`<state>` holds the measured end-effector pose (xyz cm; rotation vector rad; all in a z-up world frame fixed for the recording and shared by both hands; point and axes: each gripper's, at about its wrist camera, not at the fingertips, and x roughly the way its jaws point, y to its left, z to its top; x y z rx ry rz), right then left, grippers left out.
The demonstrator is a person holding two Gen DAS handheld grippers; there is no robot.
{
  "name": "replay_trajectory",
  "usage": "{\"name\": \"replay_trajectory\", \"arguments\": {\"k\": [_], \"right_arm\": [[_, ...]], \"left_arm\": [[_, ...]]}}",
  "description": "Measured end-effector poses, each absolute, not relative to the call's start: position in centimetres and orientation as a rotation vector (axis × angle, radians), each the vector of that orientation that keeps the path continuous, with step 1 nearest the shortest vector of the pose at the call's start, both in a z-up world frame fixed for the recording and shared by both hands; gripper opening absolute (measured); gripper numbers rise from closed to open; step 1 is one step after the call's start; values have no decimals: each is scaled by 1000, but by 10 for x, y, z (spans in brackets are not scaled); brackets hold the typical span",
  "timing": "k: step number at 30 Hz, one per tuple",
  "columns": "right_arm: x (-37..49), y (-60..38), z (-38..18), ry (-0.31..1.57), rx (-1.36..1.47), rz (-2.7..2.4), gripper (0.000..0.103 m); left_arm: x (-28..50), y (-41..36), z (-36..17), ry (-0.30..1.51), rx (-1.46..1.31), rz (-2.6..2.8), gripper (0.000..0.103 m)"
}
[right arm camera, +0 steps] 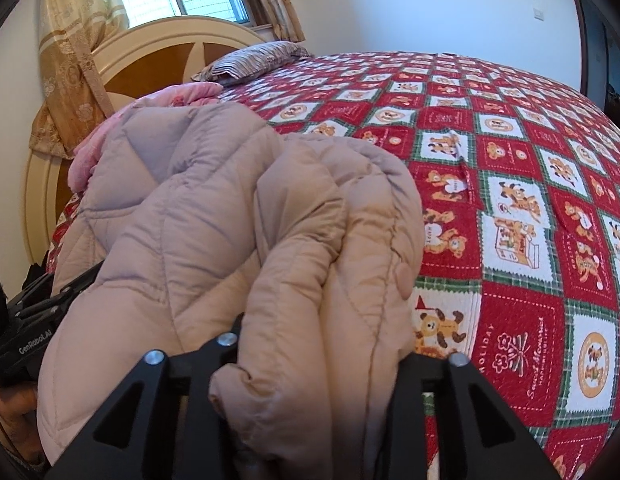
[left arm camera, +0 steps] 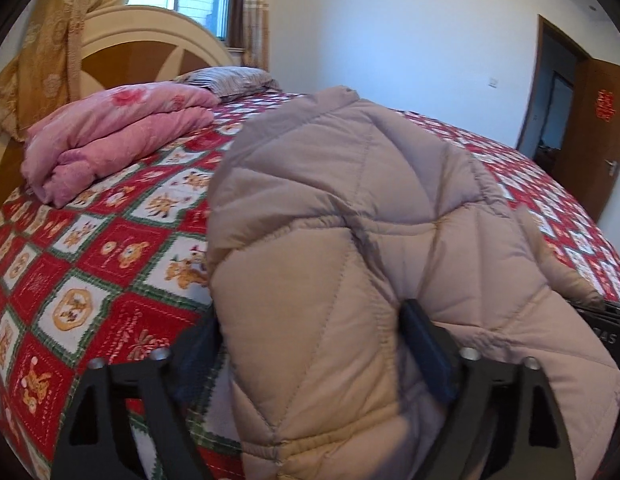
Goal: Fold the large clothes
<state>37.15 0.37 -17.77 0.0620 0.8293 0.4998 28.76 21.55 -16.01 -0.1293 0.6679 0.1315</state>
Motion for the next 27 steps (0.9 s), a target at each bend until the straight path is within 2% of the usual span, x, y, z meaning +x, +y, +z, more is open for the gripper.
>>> {"name": "replay_trajectory", "arguments": {"k": [5,15,27], "right_arm": [[376,4,-181,829,81,467,50],[383,0,-192,849,104,443,63],[390,-1,-198,869,117,441,74]], "left_arm": [[292,225,-168,678,-154,148,102],[296,233,-178,678,-196,132,102],[292,235,-179,675,-222,128,102]]}}
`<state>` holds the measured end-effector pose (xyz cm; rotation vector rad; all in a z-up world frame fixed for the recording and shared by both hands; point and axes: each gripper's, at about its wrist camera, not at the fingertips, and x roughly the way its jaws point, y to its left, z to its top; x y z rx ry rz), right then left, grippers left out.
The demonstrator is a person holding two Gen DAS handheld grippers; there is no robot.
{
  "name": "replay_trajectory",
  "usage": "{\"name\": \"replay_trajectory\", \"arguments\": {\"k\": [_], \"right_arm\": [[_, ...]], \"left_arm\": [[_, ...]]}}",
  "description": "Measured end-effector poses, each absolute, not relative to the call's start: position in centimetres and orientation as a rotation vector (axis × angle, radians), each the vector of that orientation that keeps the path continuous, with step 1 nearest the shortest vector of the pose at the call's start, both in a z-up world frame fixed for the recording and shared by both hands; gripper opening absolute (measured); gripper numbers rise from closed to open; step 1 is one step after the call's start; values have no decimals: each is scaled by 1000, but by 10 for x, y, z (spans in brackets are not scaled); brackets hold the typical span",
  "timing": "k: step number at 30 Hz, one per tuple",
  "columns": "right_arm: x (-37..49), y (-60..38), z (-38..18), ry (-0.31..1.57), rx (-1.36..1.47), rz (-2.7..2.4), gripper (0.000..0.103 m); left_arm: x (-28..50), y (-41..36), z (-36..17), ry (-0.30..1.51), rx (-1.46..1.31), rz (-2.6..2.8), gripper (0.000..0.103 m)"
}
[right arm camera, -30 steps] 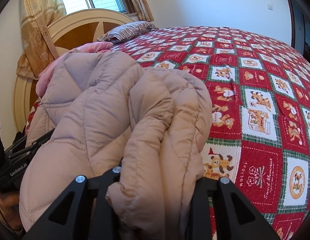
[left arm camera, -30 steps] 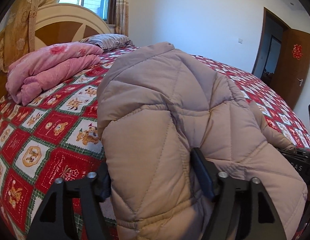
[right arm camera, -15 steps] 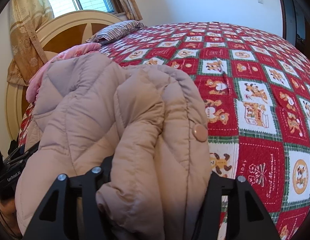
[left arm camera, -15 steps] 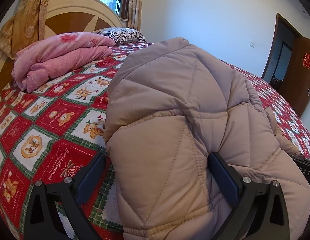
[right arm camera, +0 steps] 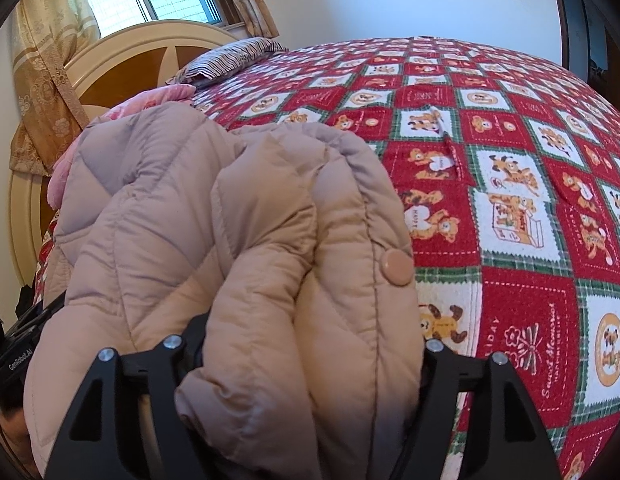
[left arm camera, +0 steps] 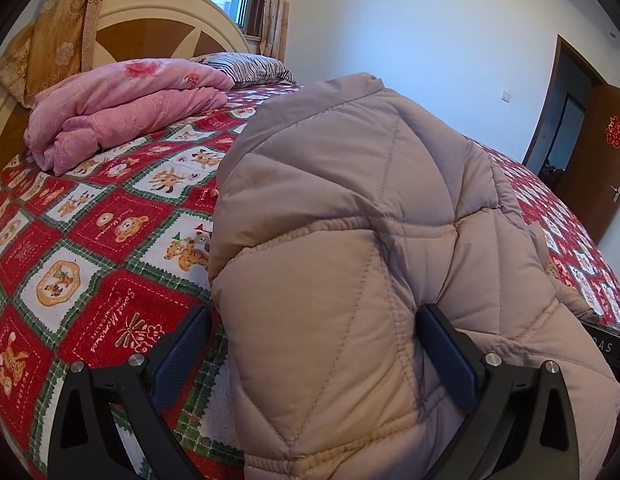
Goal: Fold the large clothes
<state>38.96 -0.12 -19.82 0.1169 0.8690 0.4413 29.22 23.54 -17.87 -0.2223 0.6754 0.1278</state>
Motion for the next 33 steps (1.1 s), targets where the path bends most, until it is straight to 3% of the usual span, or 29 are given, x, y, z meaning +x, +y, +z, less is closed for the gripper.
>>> {"name": "replay_trajectory", "arguments": {"k": [7,11,14,21,33], "right_arm": [[373,-18,-165,864,156,425,77],[332,-36,-124,780,161,426,90],[287,-47,-93,701,139,450,92],[218,-44,-55,567,83,486,97],[197,-40,-41,519,55,501,97]], "left_arm": [[245,231,-128,595,-200,226,102],[180,219,-77,512,-200,219,102],[143,206,-56,476,-163,205,102],[116,197,-32,431,-127,201,102],[106,196,-25,403,-137,171,102]]}}
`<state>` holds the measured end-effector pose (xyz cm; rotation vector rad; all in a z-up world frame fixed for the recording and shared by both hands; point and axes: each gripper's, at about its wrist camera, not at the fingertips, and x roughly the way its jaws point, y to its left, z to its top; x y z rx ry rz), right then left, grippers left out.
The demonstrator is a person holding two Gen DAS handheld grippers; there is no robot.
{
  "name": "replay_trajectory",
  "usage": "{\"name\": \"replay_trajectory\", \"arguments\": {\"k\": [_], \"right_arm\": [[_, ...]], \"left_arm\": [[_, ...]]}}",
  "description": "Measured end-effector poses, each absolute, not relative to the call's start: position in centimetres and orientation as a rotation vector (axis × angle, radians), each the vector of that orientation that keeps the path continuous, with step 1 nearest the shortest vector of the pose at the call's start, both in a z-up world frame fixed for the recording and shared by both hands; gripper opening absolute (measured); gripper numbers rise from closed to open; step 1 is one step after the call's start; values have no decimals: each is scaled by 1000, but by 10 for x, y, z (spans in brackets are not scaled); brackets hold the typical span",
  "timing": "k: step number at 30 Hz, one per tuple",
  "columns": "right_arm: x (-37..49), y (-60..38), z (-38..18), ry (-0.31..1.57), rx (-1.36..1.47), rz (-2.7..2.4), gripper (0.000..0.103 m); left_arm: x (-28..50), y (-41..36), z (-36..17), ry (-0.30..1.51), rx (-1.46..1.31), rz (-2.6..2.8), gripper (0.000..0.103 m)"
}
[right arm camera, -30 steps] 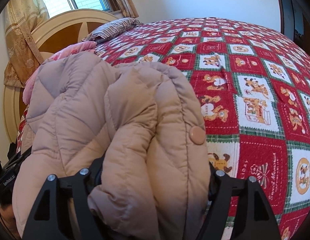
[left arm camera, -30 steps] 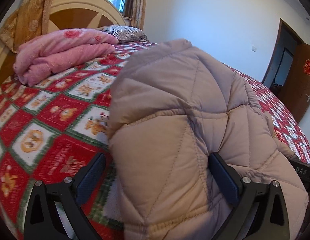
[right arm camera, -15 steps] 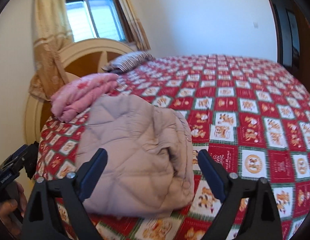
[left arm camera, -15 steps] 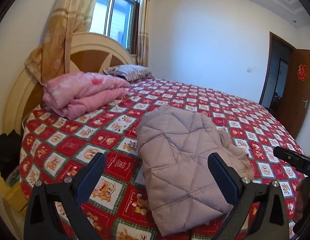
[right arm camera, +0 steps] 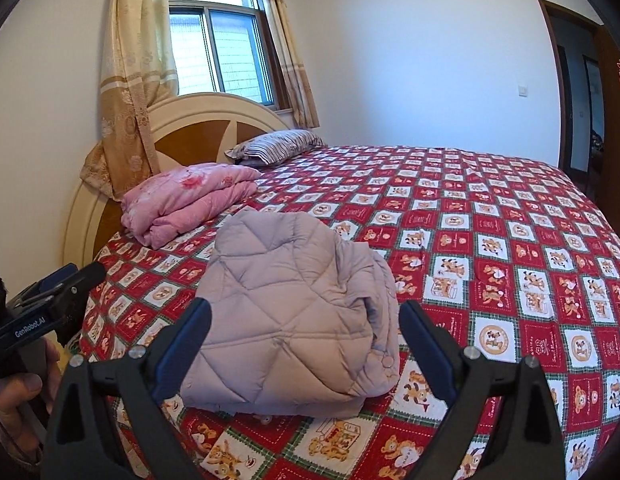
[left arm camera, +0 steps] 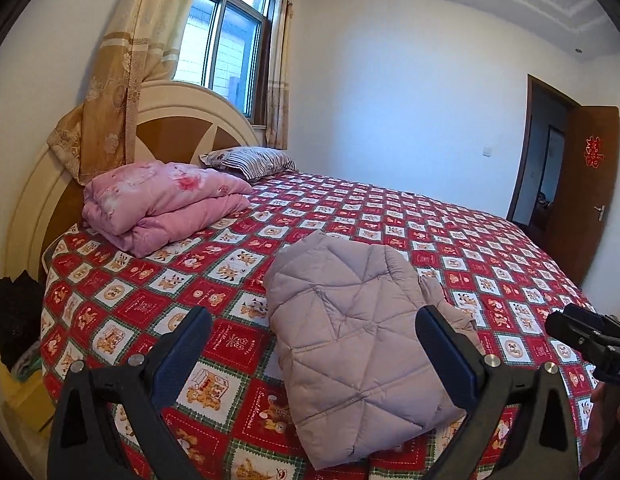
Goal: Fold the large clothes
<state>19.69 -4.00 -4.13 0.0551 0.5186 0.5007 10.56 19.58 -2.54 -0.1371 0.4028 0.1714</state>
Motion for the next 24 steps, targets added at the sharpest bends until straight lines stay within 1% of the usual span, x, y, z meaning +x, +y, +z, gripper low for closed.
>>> {"name": "replay_trajectory", "arguments": {"k": [24], "right_arm": [[188,-33,-42,510,36,512,97]], "left_arm": [[109,194,-29,412,-129,168,102]]}}
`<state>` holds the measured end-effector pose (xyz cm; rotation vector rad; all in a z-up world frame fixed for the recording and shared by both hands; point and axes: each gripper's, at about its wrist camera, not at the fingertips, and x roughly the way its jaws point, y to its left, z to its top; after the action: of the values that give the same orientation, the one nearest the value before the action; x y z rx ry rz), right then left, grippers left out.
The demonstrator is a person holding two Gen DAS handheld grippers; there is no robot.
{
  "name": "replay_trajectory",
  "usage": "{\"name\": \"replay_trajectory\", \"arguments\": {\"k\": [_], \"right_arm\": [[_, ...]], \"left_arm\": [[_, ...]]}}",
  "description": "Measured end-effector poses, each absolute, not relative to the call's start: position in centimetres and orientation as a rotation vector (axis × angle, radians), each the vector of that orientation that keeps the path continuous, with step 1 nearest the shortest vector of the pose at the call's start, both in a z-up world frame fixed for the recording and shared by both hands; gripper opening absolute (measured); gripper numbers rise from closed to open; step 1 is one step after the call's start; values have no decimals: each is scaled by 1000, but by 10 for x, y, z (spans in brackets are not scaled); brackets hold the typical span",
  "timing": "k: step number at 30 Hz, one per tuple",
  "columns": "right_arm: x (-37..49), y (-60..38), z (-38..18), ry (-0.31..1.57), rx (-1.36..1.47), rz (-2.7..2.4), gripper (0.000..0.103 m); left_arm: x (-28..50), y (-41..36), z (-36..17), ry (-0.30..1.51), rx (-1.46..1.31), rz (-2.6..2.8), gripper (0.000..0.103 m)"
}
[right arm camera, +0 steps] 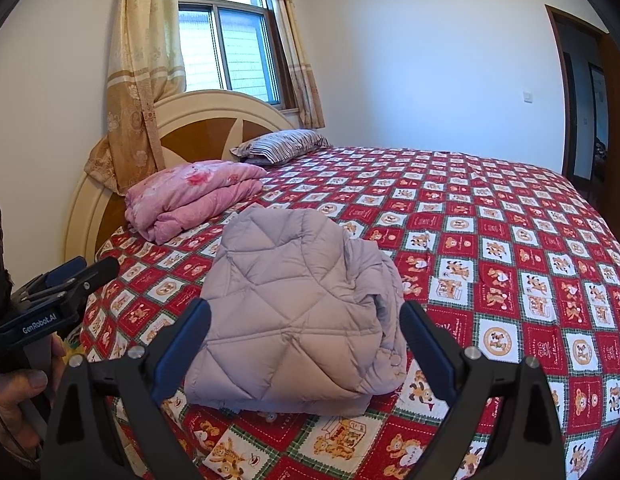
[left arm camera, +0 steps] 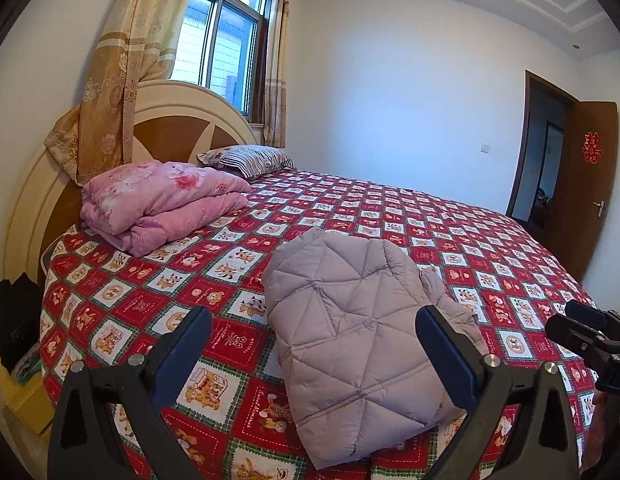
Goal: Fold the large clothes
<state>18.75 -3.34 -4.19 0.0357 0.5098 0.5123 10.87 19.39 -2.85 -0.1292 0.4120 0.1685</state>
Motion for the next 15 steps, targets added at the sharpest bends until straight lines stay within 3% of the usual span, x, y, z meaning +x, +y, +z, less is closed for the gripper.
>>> {"name": "replay_trajectory", "arguments": {"k": [15], "right_arm": [[187,-33,-42,507,31,516,98]], "left_arm": [[110,196,-30,419,-130,166,102]]}}
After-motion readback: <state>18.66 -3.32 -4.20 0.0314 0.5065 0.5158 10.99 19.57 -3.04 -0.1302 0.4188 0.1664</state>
